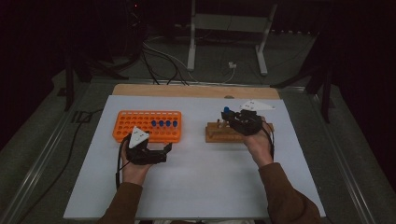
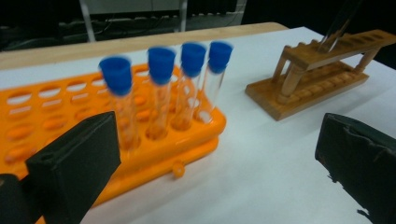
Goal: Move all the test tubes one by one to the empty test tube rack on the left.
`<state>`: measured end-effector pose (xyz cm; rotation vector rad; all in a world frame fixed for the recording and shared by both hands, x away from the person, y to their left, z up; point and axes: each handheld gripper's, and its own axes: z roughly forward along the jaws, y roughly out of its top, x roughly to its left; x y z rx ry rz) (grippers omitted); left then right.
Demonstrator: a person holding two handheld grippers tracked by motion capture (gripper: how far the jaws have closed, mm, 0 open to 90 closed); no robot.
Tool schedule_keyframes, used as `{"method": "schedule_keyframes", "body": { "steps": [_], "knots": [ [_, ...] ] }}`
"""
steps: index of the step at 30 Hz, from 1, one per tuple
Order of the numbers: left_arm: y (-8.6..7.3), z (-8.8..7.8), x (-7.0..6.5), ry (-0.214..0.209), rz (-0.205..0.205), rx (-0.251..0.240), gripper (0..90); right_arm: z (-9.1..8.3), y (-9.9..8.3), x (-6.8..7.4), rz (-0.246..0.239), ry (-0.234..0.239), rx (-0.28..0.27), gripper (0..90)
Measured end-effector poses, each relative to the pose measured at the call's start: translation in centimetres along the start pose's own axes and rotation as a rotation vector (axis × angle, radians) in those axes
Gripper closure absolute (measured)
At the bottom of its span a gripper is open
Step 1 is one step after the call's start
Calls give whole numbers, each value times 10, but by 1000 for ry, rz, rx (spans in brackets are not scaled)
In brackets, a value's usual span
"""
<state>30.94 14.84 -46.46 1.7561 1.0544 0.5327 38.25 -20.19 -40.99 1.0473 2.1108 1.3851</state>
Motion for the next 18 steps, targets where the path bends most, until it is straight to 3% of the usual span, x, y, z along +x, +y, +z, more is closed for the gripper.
{"method": "schedule_keyframes", "body": {
  "steps": [8, 18],
  "knots": [
    [21, 7, -14, -42, 38, -14, 12, -11, 8, 2, -6, 18, -21, 766],
    [40, 25, -35, -123, 97, -20, 32, -13, 8, 10, 11, 88, -25, 765]
  ]
}}
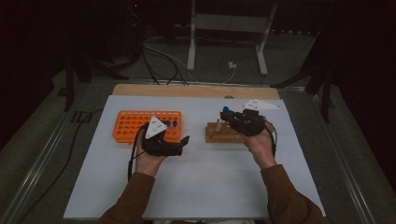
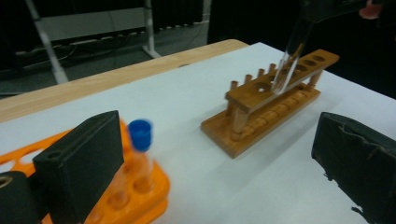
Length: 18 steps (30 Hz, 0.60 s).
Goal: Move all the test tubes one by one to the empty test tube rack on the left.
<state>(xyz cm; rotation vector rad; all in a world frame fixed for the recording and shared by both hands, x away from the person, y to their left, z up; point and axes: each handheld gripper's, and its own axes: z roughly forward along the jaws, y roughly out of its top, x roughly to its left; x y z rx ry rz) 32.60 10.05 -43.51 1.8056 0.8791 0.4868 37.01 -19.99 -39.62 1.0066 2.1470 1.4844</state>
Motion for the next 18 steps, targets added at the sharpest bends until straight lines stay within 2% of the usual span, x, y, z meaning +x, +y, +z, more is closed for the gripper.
{"method": "schedule_keyframes", "body": {
  "steps": [5, 11, 14, 18],
  "knots": [
    [4, 11, -5, -33, -4, 1, 33, 5, -2, 7, -5, 28, 22, 765],
    [7, 22, -16, -53, 36, 16, 78, 13, -4, 21, -29, 60, 42, 765],
    [8, 25, -20, -62, 56, 21, 166, 17, -4, 27, -36, 75, 48, 765],
    [8, 29, -23, -72, 62, 23, 259, 22, -5, 34, -47, 90, 55, 765]
  ]
}}
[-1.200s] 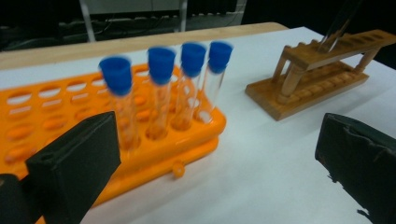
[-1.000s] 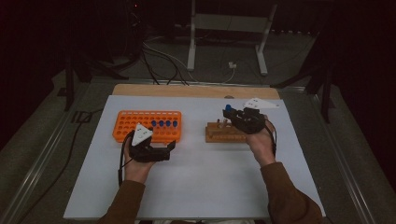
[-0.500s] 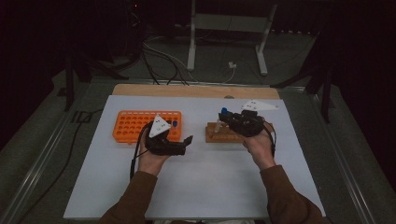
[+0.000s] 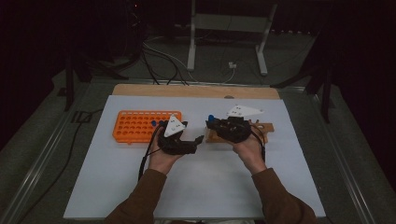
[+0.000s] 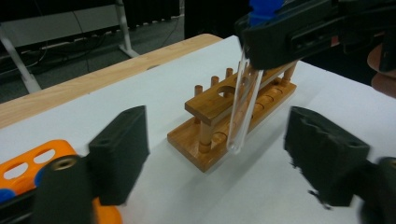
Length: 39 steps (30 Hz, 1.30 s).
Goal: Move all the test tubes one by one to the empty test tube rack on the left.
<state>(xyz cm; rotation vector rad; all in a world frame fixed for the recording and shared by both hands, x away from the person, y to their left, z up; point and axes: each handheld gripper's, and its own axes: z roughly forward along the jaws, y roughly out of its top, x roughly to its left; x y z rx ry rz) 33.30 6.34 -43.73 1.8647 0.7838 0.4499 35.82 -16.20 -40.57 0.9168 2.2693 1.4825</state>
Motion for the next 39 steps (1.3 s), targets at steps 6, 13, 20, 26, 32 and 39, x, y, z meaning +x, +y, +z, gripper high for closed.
{"method": "schedule_keyframes", "body": {
  "steps": [6, 13, 20, 26, 32, 39],
  "knots": [
    [1, 6, -2, -32, 0, 4, 429, 5, 0, 7, -9, 18, 1, 765],
    [1, 11, -4, -47, -10, 0, 558, 7, 1, 12, -16, 34, -1, 765],
    [0, 12, -3, -54, -14, -8, 662, 8, 0, 14, -13, 45, -3, 765],
    [0, 12, -4, -63, -13, -10, 722, 10, -1, 16, -15, 55, -2, 765],
    [-1, 12, -5, -65, 5, -13, 772, 10, -2, 16, -12, 60, -1, 764],
    [-2, 12, -6, -66, 0, -14, 778, 8, -1, 15, -3, 71, -1, 735]
  ]
}}
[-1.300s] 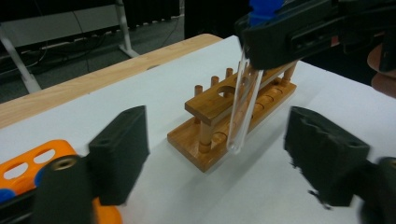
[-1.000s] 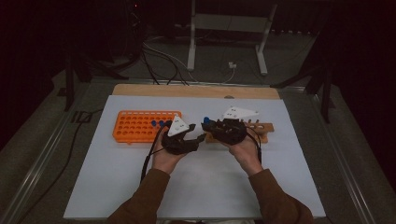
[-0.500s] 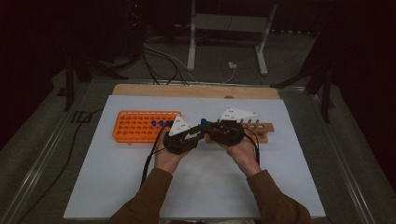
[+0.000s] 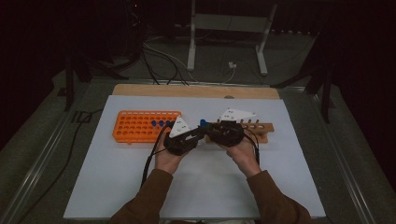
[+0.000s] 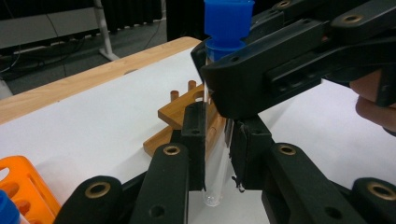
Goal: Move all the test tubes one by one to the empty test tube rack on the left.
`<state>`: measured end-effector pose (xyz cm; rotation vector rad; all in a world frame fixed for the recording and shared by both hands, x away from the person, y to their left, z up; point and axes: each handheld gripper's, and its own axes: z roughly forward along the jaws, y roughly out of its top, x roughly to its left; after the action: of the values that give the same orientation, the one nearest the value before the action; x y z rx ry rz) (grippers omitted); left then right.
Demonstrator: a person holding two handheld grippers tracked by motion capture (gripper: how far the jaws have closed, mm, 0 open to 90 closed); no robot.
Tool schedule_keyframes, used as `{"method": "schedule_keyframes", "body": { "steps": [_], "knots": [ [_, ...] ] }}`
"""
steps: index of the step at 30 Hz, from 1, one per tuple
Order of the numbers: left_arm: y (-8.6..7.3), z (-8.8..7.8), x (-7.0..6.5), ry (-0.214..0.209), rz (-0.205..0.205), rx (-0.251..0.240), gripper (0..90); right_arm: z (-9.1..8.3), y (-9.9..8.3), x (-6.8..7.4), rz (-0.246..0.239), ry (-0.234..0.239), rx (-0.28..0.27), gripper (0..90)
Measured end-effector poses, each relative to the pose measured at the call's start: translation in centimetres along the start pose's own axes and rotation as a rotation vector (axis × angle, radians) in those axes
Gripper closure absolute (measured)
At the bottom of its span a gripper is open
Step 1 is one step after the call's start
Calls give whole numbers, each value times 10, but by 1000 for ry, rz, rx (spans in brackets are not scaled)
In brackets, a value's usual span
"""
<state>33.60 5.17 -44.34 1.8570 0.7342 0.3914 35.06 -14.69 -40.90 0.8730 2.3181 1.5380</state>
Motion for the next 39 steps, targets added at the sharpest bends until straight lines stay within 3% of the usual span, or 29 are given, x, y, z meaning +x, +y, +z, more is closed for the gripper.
{"method": "schedule_keyframes", "body": {
  "steps": [10, 19, 24, 39],
  "knots": [
    [-3, -3, 6, 22, -18, 10, 779, -10, 1, -5, 9, 0, -28, 542],
    [-3, -12, 14, 45, -30, 4, 780, -14, 0, -9, 5, -54, -24, 173],
    [-3, -18, 18, 61, -32, 1, 781, -14, -1, -11, 11, -87, -11, 31],
    [-4, -36, 32, 94, -60, -19, 781, -27, -13, -27, 34, -107, -8, 0]
  ]
}}
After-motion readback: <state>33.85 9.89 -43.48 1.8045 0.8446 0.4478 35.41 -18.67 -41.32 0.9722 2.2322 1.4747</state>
